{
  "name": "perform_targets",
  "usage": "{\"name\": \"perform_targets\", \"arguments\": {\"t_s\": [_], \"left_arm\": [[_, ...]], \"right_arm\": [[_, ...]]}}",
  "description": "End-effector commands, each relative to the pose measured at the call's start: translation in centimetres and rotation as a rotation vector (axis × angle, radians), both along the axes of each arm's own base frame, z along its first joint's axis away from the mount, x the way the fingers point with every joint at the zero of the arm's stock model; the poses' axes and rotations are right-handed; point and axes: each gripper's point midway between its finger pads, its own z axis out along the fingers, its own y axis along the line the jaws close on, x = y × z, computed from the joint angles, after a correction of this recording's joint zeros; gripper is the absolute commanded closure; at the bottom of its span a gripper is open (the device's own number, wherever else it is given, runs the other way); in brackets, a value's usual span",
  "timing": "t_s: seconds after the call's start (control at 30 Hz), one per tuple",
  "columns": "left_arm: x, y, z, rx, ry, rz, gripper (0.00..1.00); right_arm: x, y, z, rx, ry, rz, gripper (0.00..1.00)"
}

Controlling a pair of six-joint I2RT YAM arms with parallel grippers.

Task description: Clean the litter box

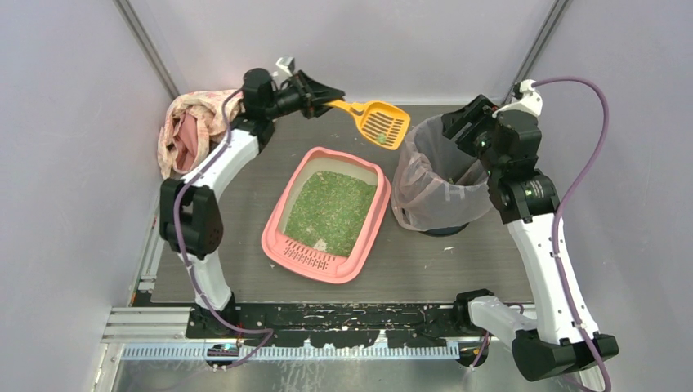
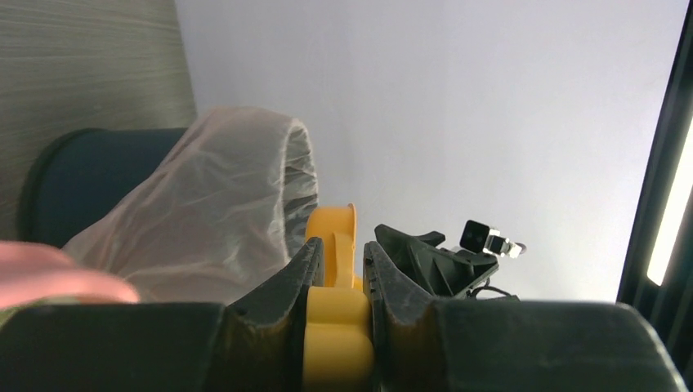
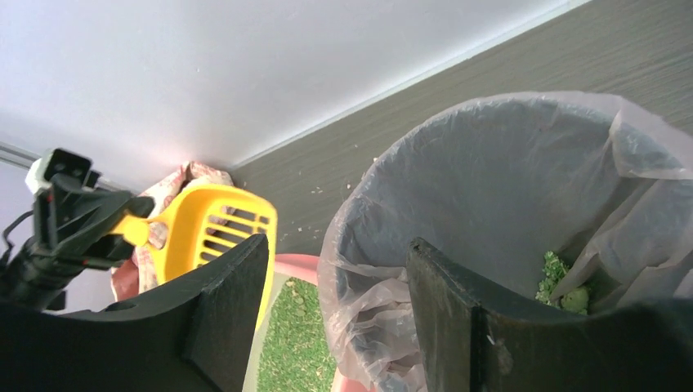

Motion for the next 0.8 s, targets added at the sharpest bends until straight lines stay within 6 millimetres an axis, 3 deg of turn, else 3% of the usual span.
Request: {"name": "perform_targets", "arguments": {"t_s": [0.0, 0.13, 0.33, 0.5, 0.77], "left_arm": [[-0.5, -4.9, 4.6, -0.062, -0.067, -0.069, 1.00], [0.0, -9.3, 5.6, -0.060, -0.103, -0.113, 1.00], [0.1, -14.7, 4.4, 0.097, -0.194, -0.154, 1.00], [0.7, -16.6, 3.2, 0.109, -0.319, -0.149, 1.00], [-1.7, -18.6, 7.0, 0.077, -0.816, -0.147, 1.00]], "right_arm": [[-1.4, -1.0, 4.2, 0.016, -0.107, -0.029, 0.33], [-2.4, -1.7, 5.0, 0.012, -0.127, -0.047, 0.33], [-4.0, -3.3, 5.6, -0.028, -0.137, -0.102, 0.33], [-5.0, -4.0, 6.6, -0.047, -0.161, -0.127, 0.33], [-5.5, -4.7, 6.6, -0.089, -0.161, -0.148, 0.33]]}}
